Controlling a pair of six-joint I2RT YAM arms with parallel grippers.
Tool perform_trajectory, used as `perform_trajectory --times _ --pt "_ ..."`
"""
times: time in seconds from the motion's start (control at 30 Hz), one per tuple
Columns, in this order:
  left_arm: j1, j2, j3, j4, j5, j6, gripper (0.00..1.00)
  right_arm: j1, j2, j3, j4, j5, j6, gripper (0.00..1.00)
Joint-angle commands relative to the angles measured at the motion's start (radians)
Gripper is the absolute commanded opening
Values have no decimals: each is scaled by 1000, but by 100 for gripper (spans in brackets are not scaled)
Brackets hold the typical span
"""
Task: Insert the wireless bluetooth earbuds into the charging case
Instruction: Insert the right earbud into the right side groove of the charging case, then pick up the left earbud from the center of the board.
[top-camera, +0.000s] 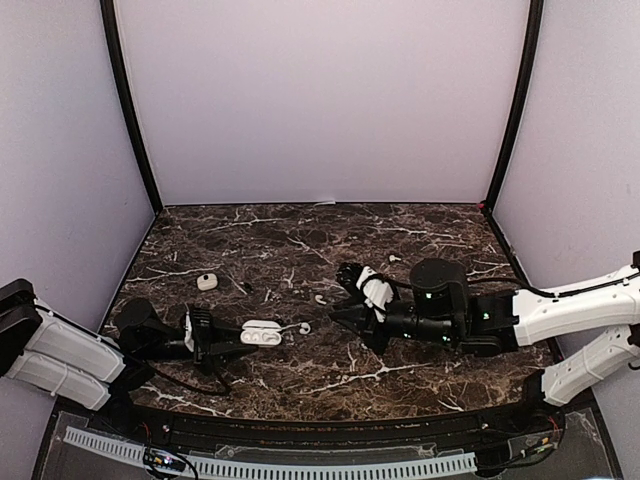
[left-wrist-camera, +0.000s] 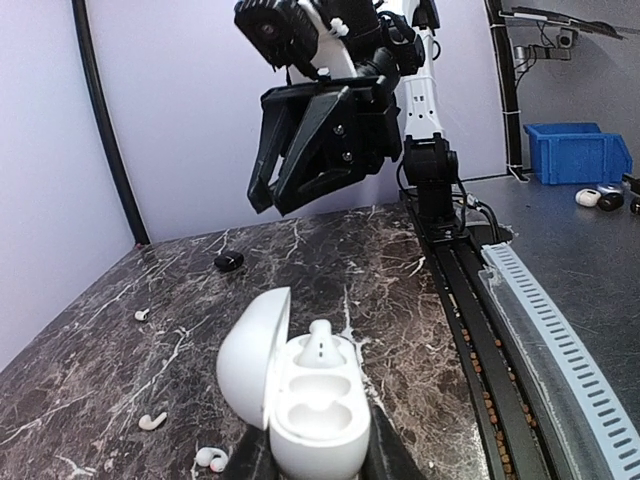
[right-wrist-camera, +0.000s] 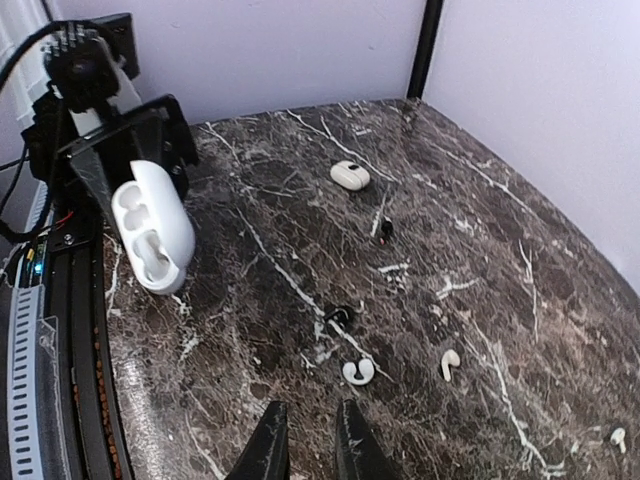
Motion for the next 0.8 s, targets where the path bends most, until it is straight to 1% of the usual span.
perform_trajectory --times 0.0,0.13,0.2,0.27,0.33,0.4,0.57,0.77 --pt "8 -14 -3 21 -55 -23 0 -90 23 -43 23 -141 152 16" --pt "8 -14 -3 15 -35 -2 0 -119 108 -45 74 -147 325 16" --pt "8 -15 -5 21 -23 4 0 -124 168 -14 54 -128 430 15" --pt "8 -16 -7 26 -18 8 0 -126 227 12 40 -142 509 15" --pt "8 -18 -8 29 -16 12 0 -127 279 13 74 -164 565 15" --pt "8 -23 -12 29 -21 11 0 -126 312 11 90 -154 622 15" --pt "8 -56 -26 16 -93 2 0 -126 406 40 71 -124 710 15" --pt "7 -86 -27 -24 -170 -7 0 -125 523 141 13 -128 728 15"
